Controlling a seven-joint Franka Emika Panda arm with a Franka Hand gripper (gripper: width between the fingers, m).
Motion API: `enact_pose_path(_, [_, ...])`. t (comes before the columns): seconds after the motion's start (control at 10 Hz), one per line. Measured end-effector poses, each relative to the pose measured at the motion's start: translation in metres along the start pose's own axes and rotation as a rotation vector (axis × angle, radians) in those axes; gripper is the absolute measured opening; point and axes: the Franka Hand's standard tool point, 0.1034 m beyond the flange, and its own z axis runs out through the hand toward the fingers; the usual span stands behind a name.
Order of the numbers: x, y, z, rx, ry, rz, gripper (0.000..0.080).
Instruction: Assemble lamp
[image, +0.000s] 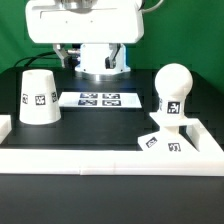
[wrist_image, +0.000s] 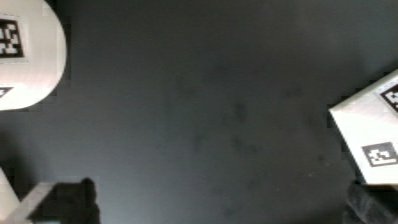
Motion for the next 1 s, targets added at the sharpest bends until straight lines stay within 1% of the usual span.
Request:
enact_pose_path(0.1, [-0.005, 0.006, 0.005, -0.003, 0.000, -0.024, 0.0699])
enact_pose_path(0.2, [-0.017, 0.019, 0.012, -0.008, -0.009, -0.040, 0.0699])
enact_pose_path(0.4, [-0.029, 0.042, 0.014, -0.012, -0.024, -0.058, 0.0699])
enact_pose_path(0.6, [-0.036, 0.060, 0.017, -0.015, -0.033, -0.061, 0.0699])
enact_pose_path(0.7, [-0.036, 0.069, 0.017, -0.016, -0.035, -0.057, 0.0699])
enact_pose_path(1.0, [-0.037, 0.084, 0.019, -0.018, -0.040, -0.061, 0.0699])
